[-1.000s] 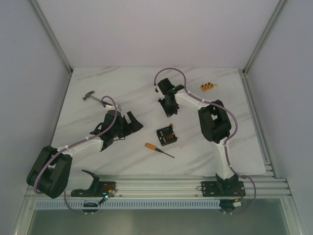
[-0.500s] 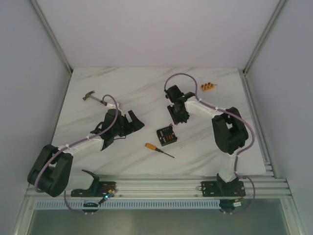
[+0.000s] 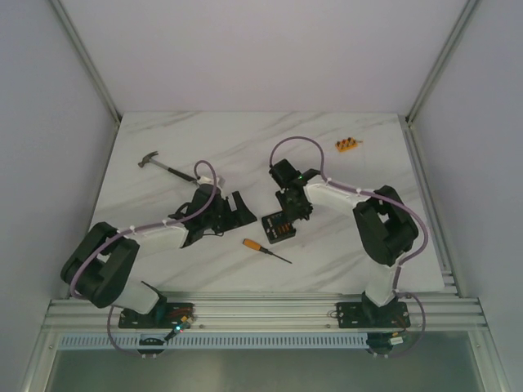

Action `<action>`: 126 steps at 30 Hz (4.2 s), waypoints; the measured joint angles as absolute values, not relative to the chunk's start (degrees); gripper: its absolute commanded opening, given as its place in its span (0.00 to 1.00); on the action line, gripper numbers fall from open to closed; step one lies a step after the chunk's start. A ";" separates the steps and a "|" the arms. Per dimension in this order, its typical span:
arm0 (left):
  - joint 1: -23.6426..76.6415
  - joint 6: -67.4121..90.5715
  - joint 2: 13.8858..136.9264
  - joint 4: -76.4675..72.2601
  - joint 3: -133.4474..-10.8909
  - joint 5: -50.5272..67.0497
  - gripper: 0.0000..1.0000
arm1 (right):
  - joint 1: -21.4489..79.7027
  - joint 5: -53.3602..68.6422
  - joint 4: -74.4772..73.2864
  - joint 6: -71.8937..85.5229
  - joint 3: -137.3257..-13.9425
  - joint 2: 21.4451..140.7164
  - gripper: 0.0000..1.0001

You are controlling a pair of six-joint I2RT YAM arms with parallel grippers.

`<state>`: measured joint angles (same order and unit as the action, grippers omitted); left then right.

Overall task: Snap on the fuse box
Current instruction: Pick up the fuse from the center of the board.

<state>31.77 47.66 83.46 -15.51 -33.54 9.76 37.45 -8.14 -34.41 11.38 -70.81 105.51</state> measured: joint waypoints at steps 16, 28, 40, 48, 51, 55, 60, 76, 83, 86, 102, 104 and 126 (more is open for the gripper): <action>32.38 51.03 86.30 -19.35 -33.56 12.29 0.89 | 42.19 -6.11 -31.00 11.75 -78.83 111.42 0.45; 32.38 51.35 86.28 -19.25 -33.54 11.38 0.93 | 38.15 -12.36 -31.09 13.26 -81.32 111.83 0.57; 32.38 51.33 85.76 -18.76 -33.54 10.46 0.94 | 36.36 -14.35 -29.19 14.02 -83.99 117.03 0.58; 32.38 51.33 85.76 -18.70 -33.54 10.44 0.95 | 36.38 -13.37 -29.12 14.11 -79.81 114.06 0.58; 32.38 51.33 85.76 -18.63 -33.54 10.46 0.94 | 36.38 -13.06 -30.13 13.82 -77.62 112.38 0.58; 32.38 51.33 85.76 -18.57 -33.54 10.44 0.95 | 36.38 -13.23 -31.62 13.45 -75.83 110.89 0.58; 32.38 51.33 85.32 -18.31 -33.54 10.44 0.95 | 36.38 -14.15 -33.43 13.63 -75.24 110.17 0.58; 32.38 50.72 83.26 -17.96 -33.43 9.58 0.95 | 36.07 -9.34 -36.45 21.45 -76.60 110.06 0.50; 32.38 49.87 83.13 -17.87 -33.34 8.97 0.96 | 34.68 -7.66 -37.71 21.65 -77.76 111.85 0.47; 32.38 49.63 83.13 -17.82 -33.34 8.95 0.96 | 34.06 -6.98 -38.11 21.71 -78.24 112.31 0.46; 32.38 48.95 83.13 -17.78 -33.34 8.97 0.96 | 33.58 -5.41 -39.31 22.31 -80.75 114.41 0.36; 32.38 48.95 83.13 -17.78 -33.34 8.97 0.96 | 33.58 -5.32 -39.29 22.48 -80.75 114.41 0.33; 35.33 47.24 76.07 -21.26 -31.44 4.21 0.92 | 33.82 -7.09 -35.90 24.01 -78.30 107.77 0.25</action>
